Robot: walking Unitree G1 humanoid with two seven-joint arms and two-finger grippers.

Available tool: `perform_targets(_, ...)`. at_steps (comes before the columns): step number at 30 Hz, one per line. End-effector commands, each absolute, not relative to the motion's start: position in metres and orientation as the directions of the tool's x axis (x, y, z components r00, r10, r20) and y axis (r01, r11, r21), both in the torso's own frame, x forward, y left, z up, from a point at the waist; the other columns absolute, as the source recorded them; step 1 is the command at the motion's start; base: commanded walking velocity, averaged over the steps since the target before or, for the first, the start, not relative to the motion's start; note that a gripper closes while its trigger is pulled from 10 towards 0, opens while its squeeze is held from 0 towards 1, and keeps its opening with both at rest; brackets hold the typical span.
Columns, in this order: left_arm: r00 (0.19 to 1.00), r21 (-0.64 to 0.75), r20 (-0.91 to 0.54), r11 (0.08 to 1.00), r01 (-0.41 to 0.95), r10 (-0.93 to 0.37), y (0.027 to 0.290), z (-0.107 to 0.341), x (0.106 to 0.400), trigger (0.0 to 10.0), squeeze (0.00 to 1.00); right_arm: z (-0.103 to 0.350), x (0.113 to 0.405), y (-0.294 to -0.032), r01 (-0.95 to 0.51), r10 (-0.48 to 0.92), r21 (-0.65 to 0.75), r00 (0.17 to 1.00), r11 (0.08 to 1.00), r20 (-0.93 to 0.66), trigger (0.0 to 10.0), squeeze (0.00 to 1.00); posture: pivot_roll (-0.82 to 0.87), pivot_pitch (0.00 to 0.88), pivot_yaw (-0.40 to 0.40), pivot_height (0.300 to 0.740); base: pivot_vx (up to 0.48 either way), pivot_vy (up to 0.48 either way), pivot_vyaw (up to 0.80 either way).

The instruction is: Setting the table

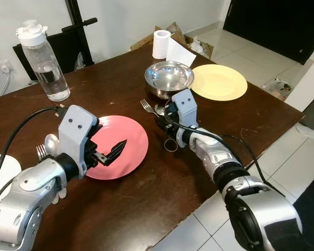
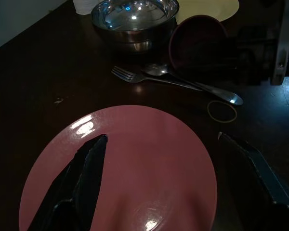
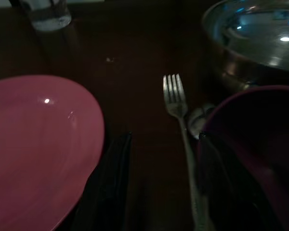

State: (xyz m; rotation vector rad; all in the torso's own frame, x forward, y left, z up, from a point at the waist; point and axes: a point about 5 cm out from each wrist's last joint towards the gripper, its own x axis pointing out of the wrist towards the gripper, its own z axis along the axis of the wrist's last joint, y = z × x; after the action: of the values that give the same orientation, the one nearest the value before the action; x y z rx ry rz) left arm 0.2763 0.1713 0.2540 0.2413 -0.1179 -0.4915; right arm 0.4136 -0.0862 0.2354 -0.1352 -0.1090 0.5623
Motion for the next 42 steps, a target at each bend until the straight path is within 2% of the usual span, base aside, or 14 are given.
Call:
perform_targets(1, 0.876, 0.252, 0.040, 0.853, 0.457, -0.481, 0.171, 0.250, 0.277, 10.0, 0.00, 0.244, 0.415, -0.090, -0.511, 0.526, -0.136, 0.844, 0.849, 0.105, 10.0, 0.00, 0.12, 0.209, 0.064, 0.740, 0.000, 0.000, 0.00)
perform_targets(6, 0.869, 0.245, 0.046, 0.849, 0.469, -0.493, 0.165, 0.248, 0.280, 10.0, 0.00, 0.260, 0.414, -0.108, -0.501, 0.518, -0.134, 0.829, 0.855, 0.210, 10.0, 0.00, 0.11, 0.201, 0.068, 0.740, 0.000, 0.000, 0.00)
perform_targets(9, 0.877, 0.245, 0.046, 0.857, 0.454, -0.478, 0.160, 0.244, 0.284, 10.0, 0.00, 0.262, 0.399, -0.115, -0.547, 0.568, -0.161, 0.761, 0.821, 0.312, 10.0, 0.00, 0.11, 0.186, 0.070, 0.740, 0.000, 0.000, 0.00)
perform_targets(11, 0.877, 0.245, 0.046, 0.857, 0.454, -0.478, 0.160, 0.244, 0.284, 10.0, 0.00, 0.262, 0.399, -0.115, -0.547, 0.568, -0.161, 0.761, 0.821, 0.312, 10.0, 0.00, 0.11, 0.186, 0.070, 0.740, 0.000, 0.000, 0.00)
perform_targets(15, 0.894, 0.236, 0.041, 0.874, 0.425, -0.446, 0.155, 0.234, 0.285, 10.0, 0.00, 0.251, 0.366, -0.121, -0.555, 0.566, -0.152, 0.730, 0.818, 0.383, 10.0, 0.00, 0.09, 0.167, 0.078, 0.740, 0.000, 0.000, 0.00)
perform_targets(17, 0.900, 0.228, 0.050, 0.883, 0.411, -0.432, 0.154, 0.233, 0.286, 10.0, 0.00, 0.245, 0.358, -0.124, -0.537, 0.541, -0.131, 0.744, 0.833, 0.392, 10.0, 0.00, 0.09, 0.156, 0.083, 0.740, 0.000, 0.000, 0.00)
perform_targets(20, 0.929, 0.154, 0.074, 0.925, 0.348, -0.362, 0.152, 0.229, 0.290, 10.0, 0.00, 0.226, 0.336, -0.141, -0.429, 0.418, -0.069, 0.811, 0.901, 0.409, 10.0, 0.00, 0.07, 0.136, 0.086, 0.740, 0.000, 0.000, 0.00)
perform_targets(27, 0.960, 0.052, 0.059, 0.961, 0.271, -0.274, 0.149, 0.213, 0.292, 10.0, 0.00, 0.224, 0.307, -0.157, -0.348, 0.364, -0.119, 0.830, 0.930, 0.423, 10.0, 0.00, 0.03, 0.099, 0.077, 0.740, 0.000, 0.000, 0.00)
perform_targets(28, 0.966, 0.073, 0.062, 0.966, 0.247, -0.252, 0.148, 0.205, 0.292, 10.0, 0.00, 0.225, 0.299, -0.161, -0.324, 0.345, -0.123, 0.840, 0.938, 0.419, 10.0, 0.00, 0.02, 0.059, 0.063, 0.740, 0.000, 0.000, 0.00)
perform_targets(35, 0.975, 0.096, 0.094, 0.976, 0.195, -0.203, 0.144, 0.195, 0.298, 10.0, 0.00, 0.212, 0.302, -0.171, -0.263, 0.277, -0.088, 0.890, 0.961, 0.361, 10.0, 0.00, 0.02, 0.018, 0.032, 0.740, 0.000, 0.000, 0.00)
perform_targets(42, 0.982, 0.087, 0.101, 0.984, 0.153, -0.162, 0.148, 0.194, 0.299, 10.0, 0.00, 0.207, 0.301, -0.169, -0.279, 0.289, -0.080, 0.898, 0.957, 0.333, 10.0, 0.00, 0.00, 0.009, 0.027, 0.740, 0.000, 0.000, 0.00)
